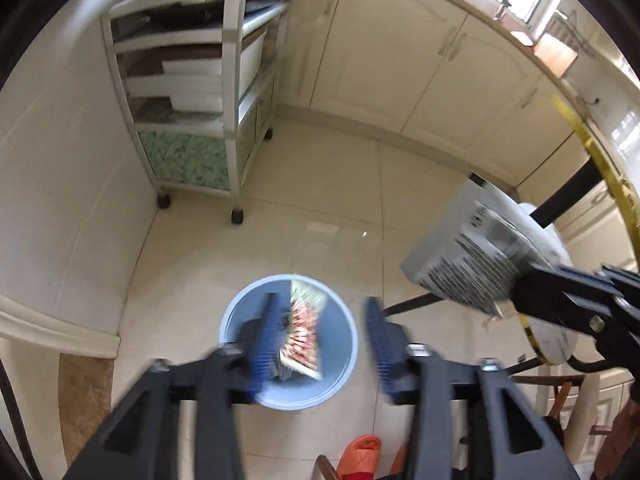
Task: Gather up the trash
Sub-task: 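Carry both packets over the blue bin and open both tools, then move both open tools back over the table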
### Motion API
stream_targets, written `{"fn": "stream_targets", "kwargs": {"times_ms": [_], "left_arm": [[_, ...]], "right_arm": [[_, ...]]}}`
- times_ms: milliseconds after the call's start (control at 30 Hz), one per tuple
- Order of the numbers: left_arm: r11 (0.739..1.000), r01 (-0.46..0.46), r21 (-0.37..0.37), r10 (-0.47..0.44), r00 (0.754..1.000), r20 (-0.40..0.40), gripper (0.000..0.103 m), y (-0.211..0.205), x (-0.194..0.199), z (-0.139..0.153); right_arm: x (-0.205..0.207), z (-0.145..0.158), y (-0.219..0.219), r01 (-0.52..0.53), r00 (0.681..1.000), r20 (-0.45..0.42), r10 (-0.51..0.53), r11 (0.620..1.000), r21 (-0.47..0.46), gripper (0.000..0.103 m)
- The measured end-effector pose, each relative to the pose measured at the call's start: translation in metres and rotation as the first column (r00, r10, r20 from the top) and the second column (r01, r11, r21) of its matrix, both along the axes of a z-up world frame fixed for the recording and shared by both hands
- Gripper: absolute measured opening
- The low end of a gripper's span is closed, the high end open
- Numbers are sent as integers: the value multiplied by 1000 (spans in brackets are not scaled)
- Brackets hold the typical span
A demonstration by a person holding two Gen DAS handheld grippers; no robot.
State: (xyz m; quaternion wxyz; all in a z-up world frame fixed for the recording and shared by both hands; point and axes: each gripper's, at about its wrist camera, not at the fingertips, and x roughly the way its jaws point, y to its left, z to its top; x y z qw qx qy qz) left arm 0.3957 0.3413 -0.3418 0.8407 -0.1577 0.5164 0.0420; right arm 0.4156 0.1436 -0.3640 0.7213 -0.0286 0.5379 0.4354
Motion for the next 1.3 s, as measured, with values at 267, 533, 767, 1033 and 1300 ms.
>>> {"fn": "stream_targets", "kwargs": {"times_ms": [267,533,767,1033,1300], "left_arm": [[996,-60,71,62,997,-34,57,-7,-1,1],[993,-70,93,63,995,73,58,-39,-17,56],[990,-8,141,-28,967,253,64,-111,-31,138],[963,168,211,-238,895,377,77,-239,-24,206],[932,303,200,-355,875,329,83,-366,39,216]], "right_arm": [[9,-35,25,-20,999,-45,18,999,-44,11],[-5,34,-17,64,990,122,-63,998,-3,41],[-17,130,-111,181,938,281,-203,978,102,66],[-25,195,-262,392,808,414,-419,907,154,92],[-11,200,-404,595,694,427,-580,796,115,94]]}}
